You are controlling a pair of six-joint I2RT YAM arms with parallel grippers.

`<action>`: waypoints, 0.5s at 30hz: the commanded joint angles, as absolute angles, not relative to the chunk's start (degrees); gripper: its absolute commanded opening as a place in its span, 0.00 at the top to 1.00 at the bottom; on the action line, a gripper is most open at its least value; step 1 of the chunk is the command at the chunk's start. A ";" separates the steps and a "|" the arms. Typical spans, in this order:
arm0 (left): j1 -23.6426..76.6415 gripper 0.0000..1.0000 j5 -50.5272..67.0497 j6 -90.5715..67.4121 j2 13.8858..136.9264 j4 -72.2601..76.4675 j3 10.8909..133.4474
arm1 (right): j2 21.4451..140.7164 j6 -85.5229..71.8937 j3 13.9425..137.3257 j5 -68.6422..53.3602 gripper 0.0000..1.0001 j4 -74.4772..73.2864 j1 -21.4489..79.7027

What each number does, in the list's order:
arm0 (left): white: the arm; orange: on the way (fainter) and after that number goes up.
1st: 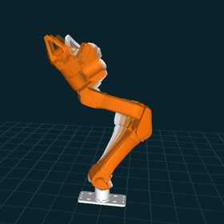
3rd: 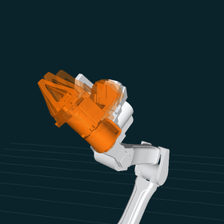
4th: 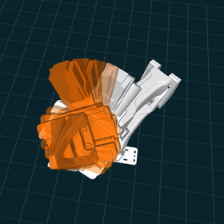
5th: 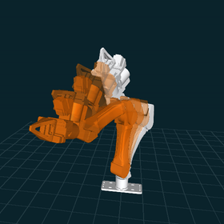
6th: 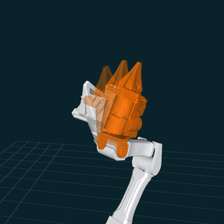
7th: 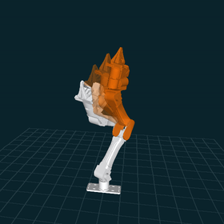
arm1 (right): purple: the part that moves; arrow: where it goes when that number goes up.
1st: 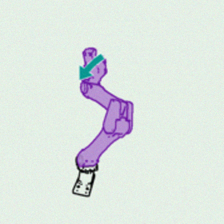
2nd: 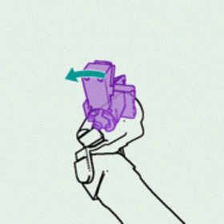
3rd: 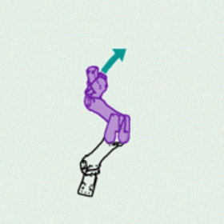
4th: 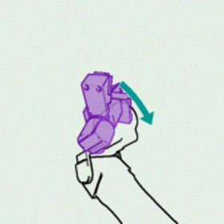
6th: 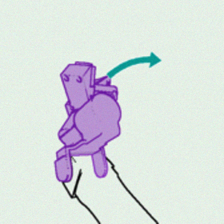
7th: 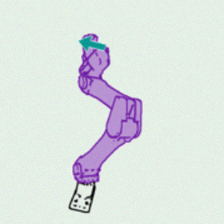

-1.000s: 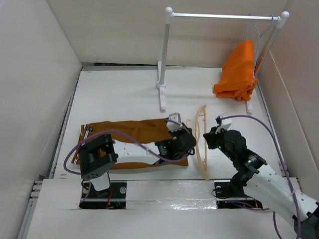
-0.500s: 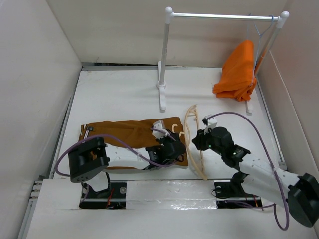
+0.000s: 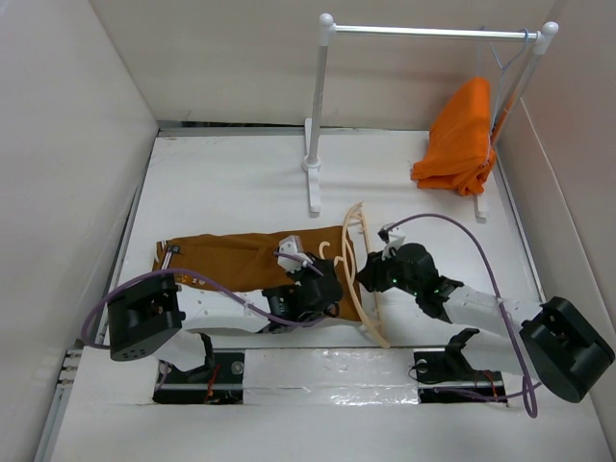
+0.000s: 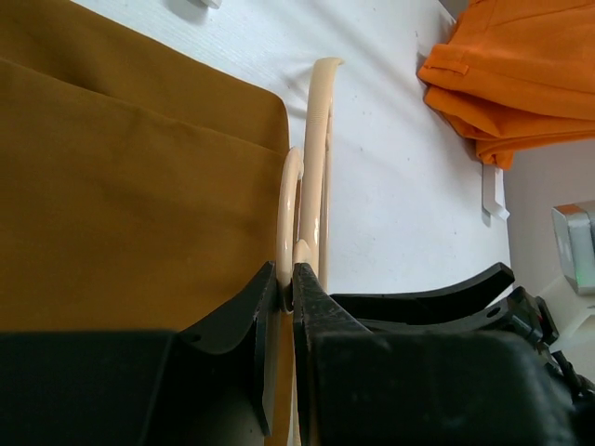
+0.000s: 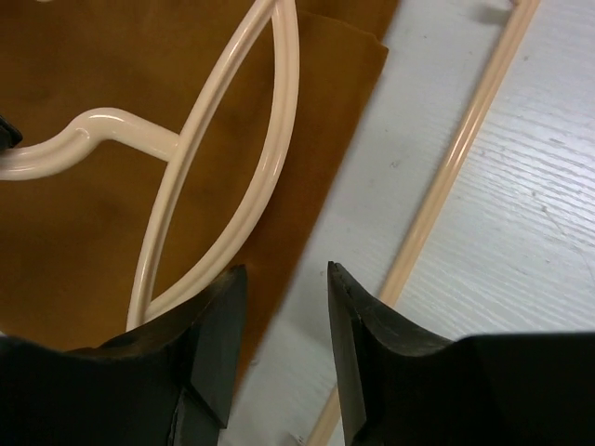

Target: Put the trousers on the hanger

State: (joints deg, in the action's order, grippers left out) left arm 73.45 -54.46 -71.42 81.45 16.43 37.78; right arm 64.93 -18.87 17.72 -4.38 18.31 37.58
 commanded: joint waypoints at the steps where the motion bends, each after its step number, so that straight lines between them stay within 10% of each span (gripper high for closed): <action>1: 73.39 1.00 -55.90 -69.26 79.98 11.42 35.69 | 67.14 -19.78 18.19 -6.59 0.53 24.96 37.62; 15: 73.39 1.00 -55.98 -70.40 82.88 7.91 36.74 | 80.32 -21.44 17.93 -11.42 0.51 34.71 37.62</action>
